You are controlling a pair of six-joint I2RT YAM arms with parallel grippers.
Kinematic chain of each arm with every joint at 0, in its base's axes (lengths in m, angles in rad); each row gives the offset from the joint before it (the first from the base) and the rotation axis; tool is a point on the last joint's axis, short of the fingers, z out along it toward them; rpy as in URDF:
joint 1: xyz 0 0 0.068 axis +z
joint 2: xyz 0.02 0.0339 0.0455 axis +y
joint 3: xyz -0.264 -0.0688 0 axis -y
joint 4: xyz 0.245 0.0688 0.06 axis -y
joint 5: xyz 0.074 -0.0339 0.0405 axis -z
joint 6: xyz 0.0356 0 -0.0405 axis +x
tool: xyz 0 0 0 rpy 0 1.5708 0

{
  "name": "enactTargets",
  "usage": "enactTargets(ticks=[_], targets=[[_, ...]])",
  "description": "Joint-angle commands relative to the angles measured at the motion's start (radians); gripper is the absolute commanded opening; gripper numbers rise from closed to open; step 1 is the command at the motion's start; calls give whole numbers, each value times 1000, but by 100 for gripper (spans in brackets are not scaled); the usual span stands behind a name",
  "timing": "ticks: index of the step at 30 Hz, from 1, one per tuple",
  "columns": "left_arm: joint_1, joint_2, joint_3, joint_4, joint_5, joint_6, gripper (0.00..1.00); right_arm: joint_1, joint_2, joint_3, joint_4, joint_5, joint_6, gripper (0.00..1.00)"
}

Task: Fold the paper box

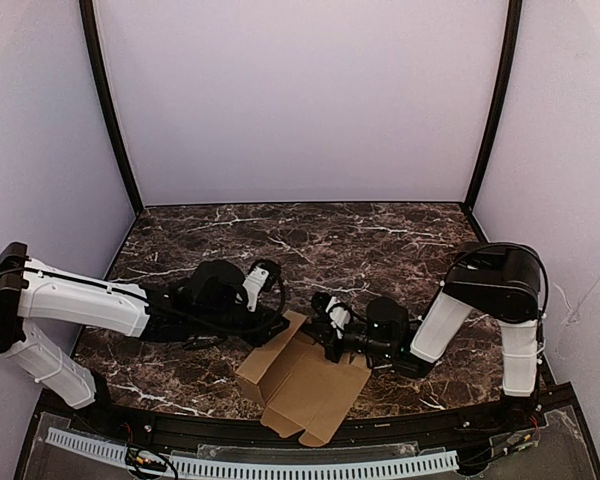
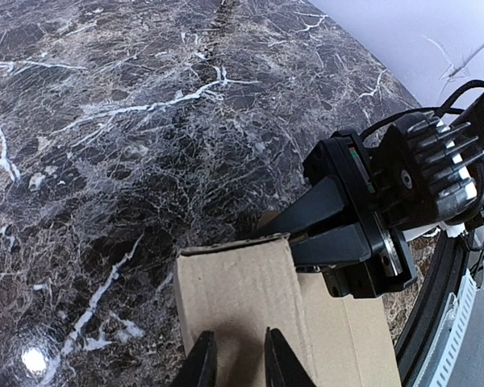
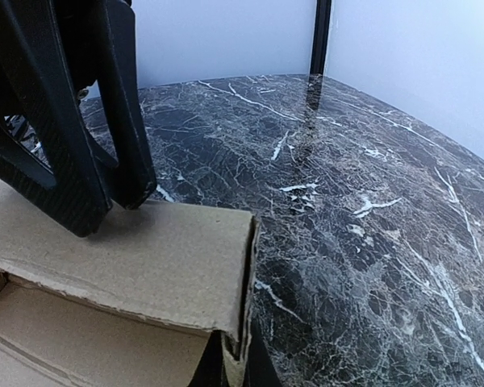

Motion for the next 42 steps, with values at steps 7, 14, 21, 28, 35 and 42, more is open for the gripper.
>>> enactTargets(ticks=[7,14,21,28,35,42], targets=[[1,75,8,-17,6,-25,17,5,39,-12,94,7,17,17],[0,96,19,-53,-6,-25,14,9,47,-1,98,32,2,29],[0,99,29,-75,-41,-21,13,9,76,30,85,65,-12,26],[-1,94,29,-78,-35,-21,13,8,93,58,85,84,-19,15],[0,94,34,-79,-32,-22,13,10,100,60,100,85,-21,0],[-2,78,47,-99,-42,-19,18,17,99,51,117,100,-24,0]])
